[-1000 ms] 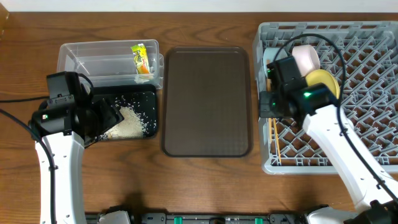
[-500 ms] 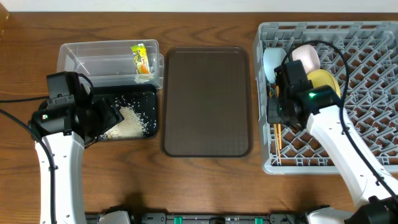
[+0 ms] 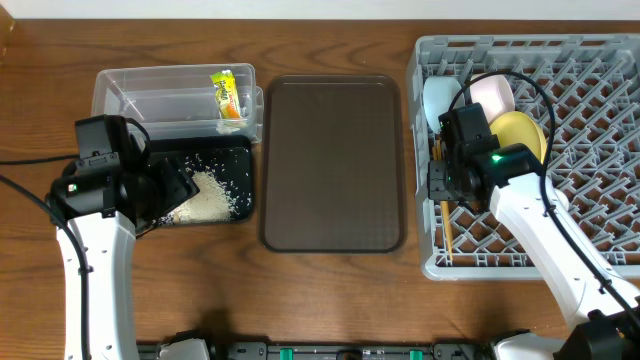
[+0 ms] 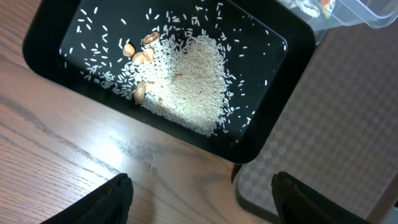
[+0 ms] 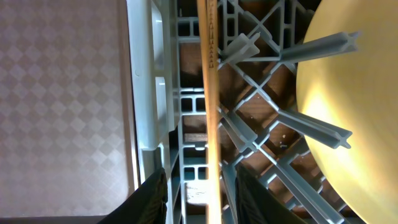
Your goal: Sort waste into correct bins and load items into the dishwasher rack
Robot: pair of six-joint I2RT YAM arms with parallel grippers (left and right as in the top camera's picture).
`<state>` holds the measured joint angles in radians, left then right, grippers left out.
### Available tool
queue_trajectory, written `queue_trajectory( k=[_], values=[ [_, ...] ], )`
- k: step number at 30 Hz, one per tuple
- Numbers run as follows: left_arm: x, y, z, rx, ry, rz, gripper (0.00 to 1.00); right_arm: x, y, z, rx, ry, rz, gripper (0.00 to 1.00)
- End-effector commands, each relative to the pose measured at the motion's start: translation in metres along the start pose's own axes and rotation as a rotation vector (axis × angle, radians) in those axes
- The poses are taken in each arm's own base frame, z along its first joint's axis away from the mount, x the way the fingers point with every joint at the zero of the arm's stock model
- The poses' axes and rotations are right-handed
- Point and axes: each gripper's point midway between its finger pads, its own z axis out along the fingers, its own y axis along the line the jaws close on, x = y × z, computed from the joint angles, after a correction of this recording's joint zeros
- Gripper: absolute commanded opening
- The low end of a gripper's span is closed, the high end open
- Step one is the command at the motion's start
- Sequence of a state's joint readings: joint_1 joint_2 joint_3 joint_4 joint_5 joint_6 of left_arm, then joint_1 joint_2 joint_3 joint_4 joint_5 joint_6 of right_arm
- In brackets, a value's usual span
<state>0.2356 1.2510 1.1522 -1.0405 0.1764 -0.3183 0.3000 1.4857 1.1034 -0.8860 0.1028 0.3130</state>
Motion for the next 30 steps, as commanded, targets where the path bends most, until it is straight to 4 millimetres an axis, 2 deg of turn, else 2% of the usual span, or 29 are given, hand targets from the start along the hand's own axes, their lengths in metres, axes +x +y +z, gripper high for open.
queue_trajectory(
  k=[1, 8, 14, 16, 19, 21, 24, 27, 30],
  values=[
    [-0.002, 0.002, -0.001, -0.006, -0.003, -0.014, 0.75, 0.001, -0.005, 0.004, 0.015, 0.008, 0.004, 0.35],
    [-0.001, 0.001, -0.001, -0.003, -0.002, -0.004, 0.75, -0.002, -0.001, 0.004, -0.005, -0.003, 0.007, 0.43],
    [0.004, -0.021, 0.001, 0.031, -0.004, 0.182, 0.76, -0.019, 0.018, 0.002, -0.127, -0.055, 0.029, 0.47],
    [0.007, -0.035, 0.002, 0.052, -0.008, 0.258, 0.8, -0.025, 0.018, 0.001, -0.15, -0.074, 0.049, 0.54],
    [0.016, -0.049, 0.006, 0.061, 0.005, 0.348, 0.84, -0.029, 0.009, 0.001, -0.143, -0.075, 0.077, 0.74],
    [0.024, -0.054, 0.01, 0.057, 0.034, 0.386, 0.87, -0.023, -0.001, 0.002, -0.126, -0.046, 0.098, 0.81],
    [0.038, -0.052, 0.015, 0.036, 0.101, 0.405, 0.88, -0.006, -0.011, 0.0, -0.099, 0.023, 0.113, 0.82],
    [0.045, -0.042, 0.013, 0.0, 0.134, 0.4, 0.88, 0.006, -0.013, -0.007, -0.09, 0.052, 0.107, 0.84],
    [0.047, -0.041, 0.008, 0.004, 0.116, 0.403, 0.88, 0.009, -0.011, -0.02, -0.086, 0.029, 0.088, 0.87]
  ],
)
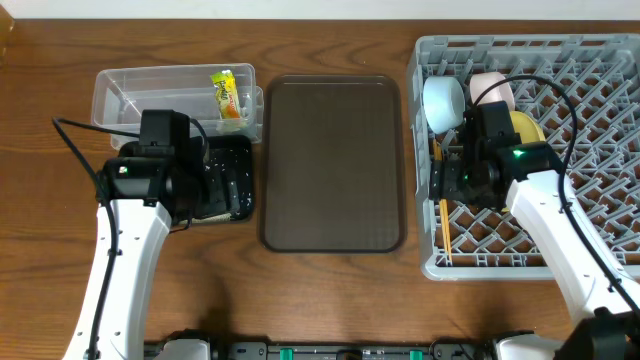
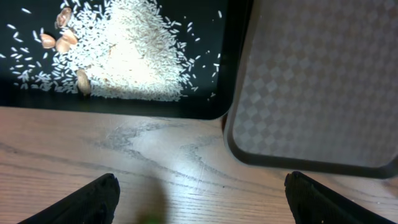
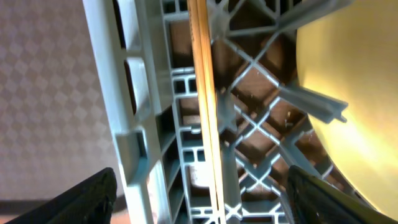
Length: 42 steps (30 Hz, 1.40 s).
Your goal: Sort waste into correct bins and load items into the dishwasher rack
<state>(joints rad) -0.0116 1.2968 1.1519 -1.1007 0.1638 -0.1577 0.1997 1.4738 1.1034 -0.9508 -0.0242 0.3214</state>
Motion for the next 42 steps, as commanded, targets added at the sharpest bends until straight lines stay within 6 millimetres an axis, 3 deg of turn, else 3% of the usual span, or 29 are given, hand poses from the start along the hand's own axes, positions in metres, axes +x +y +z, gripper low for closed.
queue_trajectory(
  k=[1, 7, 13, 14, 18, 23, 34, 39, 42],
  values=[
    [0.002, 0.004, -0.009, -0.019, -0.038, 0.02, 0.88, 0.001, 0.005, -0.023, -0.011, -0.066, -0.026, 0.87],
    [0.009, 0.004, -0.03, 0.01, -0.215, 0.068, 0.88, 0.008, 0.012, -0.053, -0.03, -0.196, -0.054, 0.99],
    [0.024, 0.007, -0.037, 0.055, -0.41, 0.06, 0.89, 0.019, 0.017, -0.071, -0.099, -0.411, -0.085, 0.99],
    [0.026, 0.008, -0.035, 0.061, -0.43, 0.054, 0.95, 0.022, 0.016, -0.073, -0.106, -0.434, -0.074, 0.99],
    [0.027, 0.008, -0.036, 0.071, -0.472, 0.058, 0.95, 0.035, 0.006, -0.079, -0.127, -0.491, -0.029, 0.99],
    [0.029, 0.009, -0.033, 0.066, -0.452, 0.057, 0.96, 0.048, 0.0, -0.08, -0.125, -0.484, -0.03, 0.99],
    [0.029, 0.009, -0.032, 0.065, -0.448, 0.057, 0.96, 0.052, -0.002, -0.078, -0.113, -0.466, -0.038, 0.99],
    [0.029, 0.009, -0.032, 0.065, -0.448, 0.057, 0.96, 0.069, -0.015, -0.069, -0.033, -0.394, -0.122, 0.99],
    [0.029, 0.009, -0.032, 0.065, -0.448, 0.057, 0.96, 0.067, -0.017, -0.069, -0.019, -0.405, -0.119, 0.99]
  ],
)
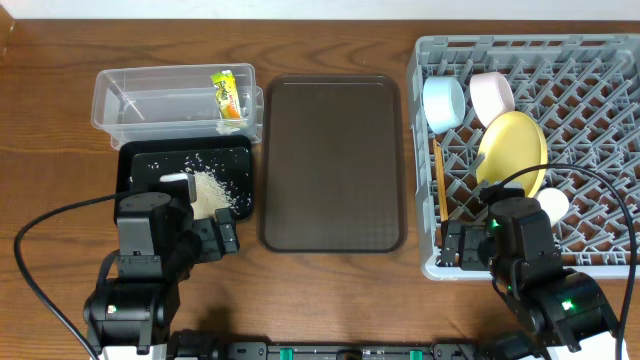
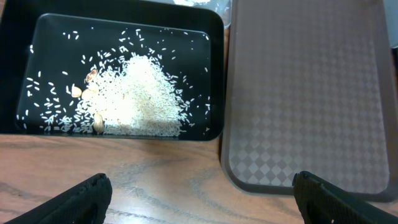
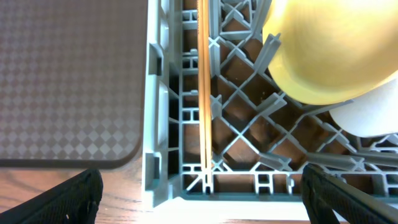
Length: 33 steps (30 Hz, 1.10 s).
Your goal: Sort waste into correct bins and load items into the dishwasher rack
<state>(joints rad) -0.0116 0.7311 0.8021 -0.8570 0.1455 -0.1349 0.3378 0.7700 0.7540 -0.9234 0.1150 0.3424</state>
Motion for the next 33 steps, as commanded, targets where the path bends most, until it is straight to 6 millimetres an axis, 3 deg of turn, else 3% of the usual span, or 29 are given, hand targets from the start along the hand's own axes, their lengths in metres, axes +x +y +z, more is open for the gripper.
queue_trajectory(
  k=[1, 5, 12, 21, 33],
  values=[
    [0.001, 0.003, 0.001, -0.016, 0.003, -0.008, 0.96, -0.004, -0.003, 0.0, 0.023, -0.025, -0.05, 0.99],
    [0.001, 0.003, 0.001, -0.016, 0.003, -0.008, 0.96, -0.022, 0.002, -0.004, 0.003, -0.108, -0.145, 0.99],
    [0.001, 0.003, 0.001, -0.016, 0.003, -0.008, 0.96, -0.051, -0.005, -0.029, -0.058, -0.343, -0.201, 0.99],
    [0.001, 0.003, 0.001, -0.016, 0.003, -0.008, 0.96, -0.058, -0.034, -0.032, 0.019, -0.599, -0.138, 0.99],
    [0.001, 0.003, 0.001, -0.016, 0.003, -0.008, 0.96, -0.058, -0.038, -0.015, 0.029, -0.881, -0.165, 0.99]
  ],
)
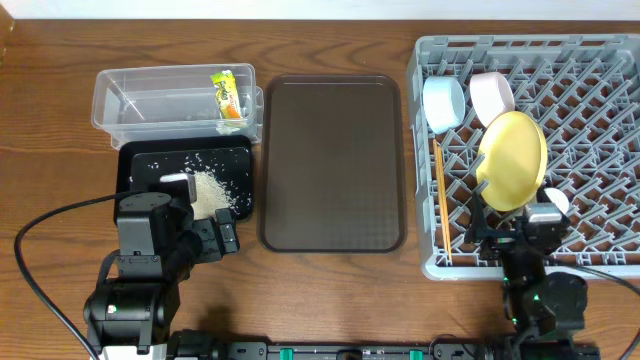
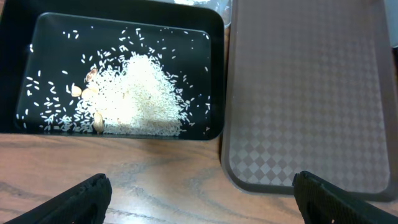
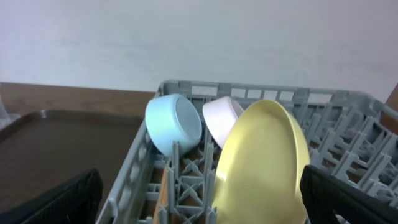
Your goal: Sort waste into correct bins and load items into the dishwasher rack
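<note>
The grey dishwasher rack (image 1: 425,262) holds a blue bowl (image 1: 443,102), a pink bowl (image 1: 490,92), a yellow plate (image 1: 512,160) on edge and wooden chopsticks (image 1: 438,200) along its left side. The black bin (image 1: 240,180) holds rice (image 2: 140,93) and a few nut shells (image 2: 78,92). A yellow wrapper (image 1: 229,95) lies in the clear bin (image 1: 150,95). My left gripper (image 2: 202,205) hangs open over the bare wood in front of the black bin. My right gripper (image 3: 202,202) is open at the rack's front, facing the yellow plate (image 3: 264,165), and holds nothing.
A brown serving tray (image 1: 332,160) lies between the bins and the rack, with nothing on it. A white cup (image 1: 550,205) shows partly behind the right arm. Both arms sit at the table's front edge.
The left arm has not moved. The right arm has drawn back to the front edge, and its camera now looks level across the rack instead of down into it.
My left gripper was open over the black bin, and my right gripper's jaws stood narrow on either side of the chopsticks in the rack. Then the right jaws were wide open. Then both arms were back near the front edge, where they are now.
</note>
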Robot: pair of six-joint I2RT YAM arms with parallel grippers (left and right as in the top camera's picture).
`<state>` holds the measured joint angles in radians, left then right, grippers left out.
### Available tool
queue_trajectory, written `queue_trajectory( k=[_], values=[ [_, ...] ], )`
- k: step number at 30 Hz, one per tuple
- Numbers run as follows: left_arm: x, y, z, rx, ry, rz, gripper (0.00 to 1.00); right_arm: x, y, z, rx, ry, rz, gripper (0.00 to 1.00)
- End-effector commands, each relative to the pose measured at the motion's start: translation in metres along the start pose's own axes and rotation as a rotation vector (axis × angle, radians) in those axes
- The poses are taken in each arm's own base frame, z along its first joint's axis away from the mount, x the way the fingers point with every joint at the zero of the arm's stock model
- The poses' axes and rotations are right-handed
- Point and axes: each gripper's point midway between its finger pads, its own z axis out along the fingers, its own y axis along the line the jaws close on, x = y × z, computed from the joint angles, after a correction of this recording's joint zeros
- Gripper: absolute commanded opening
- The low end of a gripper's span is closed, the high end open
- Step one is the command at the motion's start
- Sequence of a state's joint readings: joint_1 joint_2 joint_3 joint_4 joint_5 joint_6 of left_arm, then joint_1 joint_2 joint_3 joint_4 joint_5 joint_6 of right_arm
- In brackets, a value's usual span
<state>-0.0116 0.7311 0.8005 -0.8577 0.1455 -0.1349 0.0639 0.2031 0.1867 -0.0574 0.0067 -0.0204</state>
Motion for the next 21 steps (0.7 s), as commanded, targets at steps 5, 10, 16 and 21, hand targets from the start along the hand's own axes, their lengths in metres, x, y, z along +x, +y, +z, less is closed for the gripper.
queue_trajectory(
  k=[5, 10, 16, 21],
  values=[
    [0.001, 0.003, 0.001, -0.016, 0.001, -0.008, 0.96, 0.01, -0.004, 0.003, 0.019, -0.095, -0.038, 0.99],
    [0.001, 0.003, 0.001, -0.015, 0.001, -0.008, 0.97, 0.013, -0.006, 0.005, 0.034, -0.13, -0.044, 1.0],
    [0.001, 0.003, 0.001, -0.015, 0.001, -0.008, 0.97, 0.01, -0.007, 0.003, 0.041, -0.142, -0.115, 0.99],
    [0.001, 0.003, 0.001, -0.016, 0.001, -0.008, 0.97, 0.018, -0.006, -0.003, 0.038, -0.118, -0.134, 0.99]
  ],
)
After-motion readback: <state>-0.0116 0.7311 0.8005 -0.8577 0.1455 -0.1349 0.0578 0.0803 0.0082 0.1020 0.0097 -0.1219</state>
